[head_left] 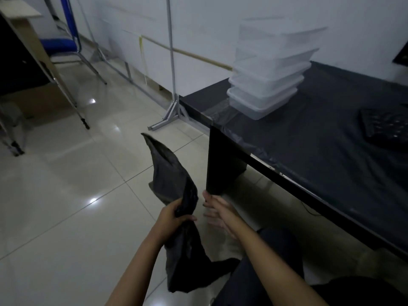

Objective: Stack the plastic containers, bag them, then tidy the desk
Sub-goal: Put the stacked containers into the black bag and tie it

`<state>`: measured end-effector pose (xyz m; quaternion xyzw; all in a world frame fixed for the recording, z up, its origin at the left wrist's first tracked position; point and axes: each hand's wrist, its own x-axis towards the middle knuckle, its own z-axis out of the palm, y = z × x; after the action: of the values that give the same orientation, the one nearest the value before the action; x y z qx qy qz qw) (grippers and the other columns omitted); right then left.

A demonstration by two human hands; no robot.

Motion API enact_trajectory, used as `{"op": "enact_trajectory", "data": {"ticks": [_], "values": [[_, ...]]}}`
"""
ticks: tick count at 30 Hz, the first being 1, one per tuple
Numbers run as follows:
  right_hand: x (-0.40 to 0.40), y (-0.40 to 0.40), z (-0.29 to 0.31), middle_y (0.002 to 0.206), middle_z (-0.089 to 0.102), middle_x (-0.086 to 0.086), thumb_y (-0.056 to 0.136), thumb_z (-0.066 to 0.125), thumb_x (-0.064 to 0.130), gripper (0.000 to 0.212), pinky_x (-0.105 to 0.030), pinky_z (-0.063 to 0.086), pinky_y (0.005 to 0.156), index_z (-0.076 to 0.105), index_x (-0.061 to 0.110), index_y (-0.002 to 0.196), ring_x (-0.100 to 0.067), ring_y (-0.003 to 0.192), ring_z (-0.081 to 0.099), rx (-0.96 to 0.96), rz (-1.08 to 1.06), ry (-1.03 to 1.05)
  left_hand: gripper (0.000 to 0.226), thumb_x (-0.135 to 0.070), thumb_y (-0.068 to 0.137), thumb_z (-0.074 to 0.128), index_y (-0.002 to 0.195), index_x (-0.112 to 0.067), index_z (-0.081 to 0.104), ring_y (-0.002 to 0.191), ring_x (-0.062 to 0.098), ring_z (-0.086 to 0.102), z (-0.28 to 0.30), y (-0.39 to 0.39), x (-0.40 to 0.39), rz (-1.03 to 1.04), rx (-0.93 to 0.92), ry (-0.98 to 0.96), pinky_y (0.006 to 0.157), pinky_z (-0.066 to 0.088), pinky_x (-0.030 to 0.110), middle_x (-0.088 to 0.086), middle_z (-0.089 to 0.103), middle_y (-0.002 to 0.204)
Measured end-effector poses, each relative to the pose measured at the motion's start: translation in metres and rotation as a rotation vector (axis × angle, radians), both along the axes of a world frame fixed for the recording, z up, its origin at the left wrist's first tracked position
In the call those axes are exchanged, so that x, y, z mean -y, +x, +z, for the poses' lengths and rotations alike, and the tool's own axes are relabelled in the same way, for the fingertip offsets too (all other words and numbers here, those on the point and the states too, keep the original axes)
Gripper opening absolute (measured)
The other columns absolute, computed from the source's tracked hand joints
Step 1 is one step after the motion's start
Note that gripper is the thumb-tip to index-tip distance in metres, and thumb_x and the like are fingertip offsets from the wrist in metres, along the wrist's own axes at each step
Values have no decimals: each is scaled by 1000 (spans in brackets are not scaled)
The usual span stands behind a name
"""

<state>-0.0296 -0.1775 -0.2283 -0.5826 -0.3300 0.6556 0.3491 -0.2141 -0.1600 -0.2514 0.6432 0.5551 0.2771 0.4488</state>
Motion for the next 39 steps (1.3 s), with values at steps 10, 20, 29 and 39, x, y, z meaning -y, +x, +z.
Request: {"op": "enact_trajectory", "data": {"ticks": [10, 20, 29, 39], "values": [[-15, -21, 22, 70, 70, 5, 79, 77, 35, 22, -22, 52, 56, 64, 21, 70, -6, 63, 65, -86, -184, 140, 42, -35, 89, 63, 52, -18, 54, 46, 1, 42, 49, -2, 13, 63, 76, 13, 45, 32, 14, -7, 52, 44], [-13, 13, 37, 111, 56, -10, 89, 66, 6, 41, -30, 48, 81, 41, 9, 121, -22, 105, 57, 57, -460, 254, 36, -13, 96, 53, 131, -18, 42, 88, 16, 61, 64, -30, 2, 550, 208, 234, 77, 46, 26, 6, 60, 102], [-11, 23, 37, 118, 56, -10, 92, 63, 8, 25, 0, 40, 79, 71, 21, 111, -5, 104, 56, 458, -185, 482, 65, -39, 69, 83, 124, -20, 55, 97, 18, 46, 74, -27, 2, 186, -325, 275, 103, 43, 33, 4, 34, 111], [5, 38, 27, 132, 40, -11, 69, 87, 13, 79, -20, 39, 95, 51, 6, 138, -25, 126, 48, 652, -22, 269, 37, -28, 87, 66, 60, -3, 60, 66, 28, 58, 41, -42, -7, 296, -494, -24, 61, 41, 32, 14, 56, 70]]}}
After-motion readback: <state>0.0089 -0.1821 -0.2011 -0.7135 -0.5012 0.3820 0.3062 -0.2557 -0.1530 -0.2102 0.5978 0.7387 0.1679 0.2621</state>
